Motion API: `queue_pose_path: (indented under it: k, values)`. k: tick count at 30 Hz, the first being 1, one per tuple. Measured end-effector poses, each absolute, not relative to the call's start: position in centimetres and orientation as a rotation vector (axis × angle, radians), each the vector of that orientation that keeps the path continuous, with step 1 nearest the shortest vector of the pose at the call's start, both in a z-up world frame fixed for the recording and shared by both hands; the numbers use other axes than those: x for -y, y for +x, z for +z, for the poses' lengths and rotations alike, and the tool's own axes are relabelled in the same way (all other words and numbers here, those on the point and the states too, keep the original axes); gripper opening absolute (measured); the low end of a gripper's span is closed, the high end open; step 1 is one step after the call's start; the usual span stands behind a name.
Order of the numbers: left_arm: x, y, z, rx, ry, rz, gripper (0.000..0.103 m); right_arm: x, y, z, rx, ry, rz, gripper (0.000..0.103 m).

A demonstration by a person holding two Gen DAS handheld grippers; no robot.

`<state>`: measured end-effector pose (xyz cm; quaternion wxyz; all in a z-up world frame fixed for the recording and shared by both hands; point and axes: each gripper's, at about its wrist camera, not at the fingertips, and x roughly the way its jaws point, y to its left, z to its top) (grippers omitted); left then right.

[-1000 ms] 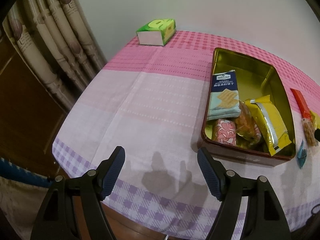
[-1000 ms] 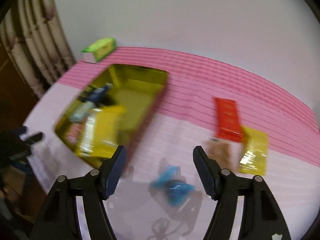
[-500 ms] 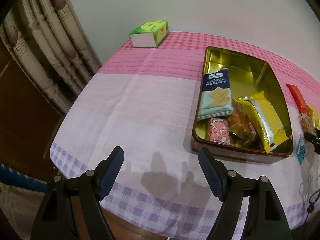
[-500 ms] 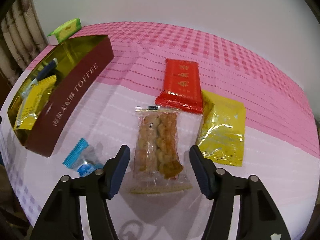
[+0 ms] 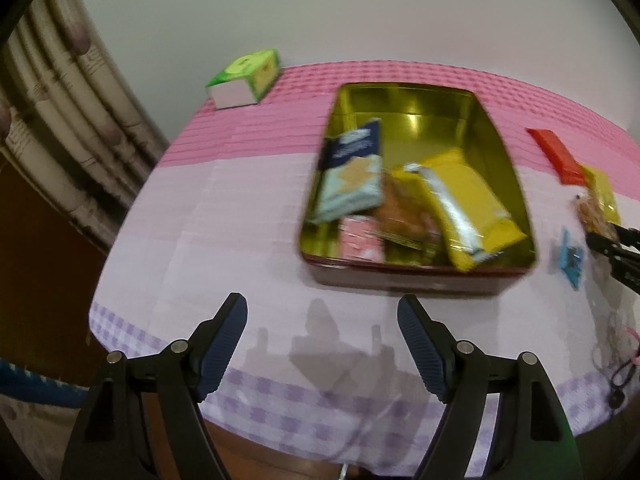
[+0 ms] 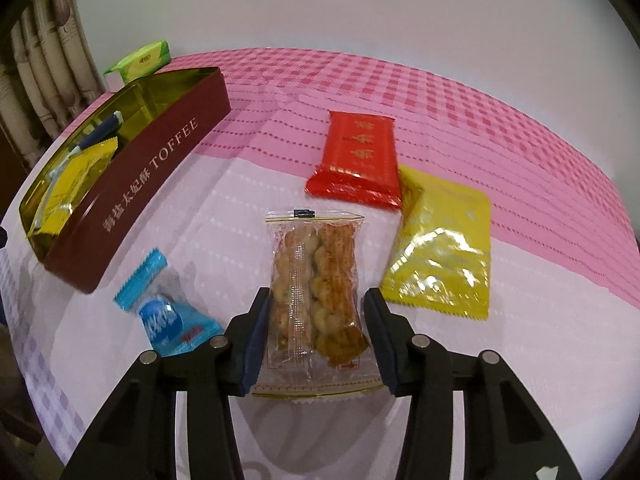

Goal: Organize snacks
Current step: 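Grasp the clear bag of round biscuits with the right tool, then grasp the blue-wrapped candy with the left tool while the right holds the biscuit bag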

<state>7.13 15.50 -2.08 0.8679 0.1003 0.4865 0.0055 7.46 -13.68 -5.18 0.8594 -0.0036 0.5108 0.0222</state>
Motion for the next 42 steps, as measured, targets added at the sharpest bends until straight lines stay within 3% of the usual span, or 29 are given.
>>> queue_pose_path:
  k: [15,42]
  values:
    - [-3.7,5.8,-2.9,-1.091,0.200,-0.206,0.078,20.7,4.0,-5.4,-1.000,0.067,-0.118,0.043]
    - [1.1,9.9,-5.2,-1.294,-0.123,-0.136,0.078,23.8,3.6,-5.6,-0.952,0.096,-0.195,0.044]
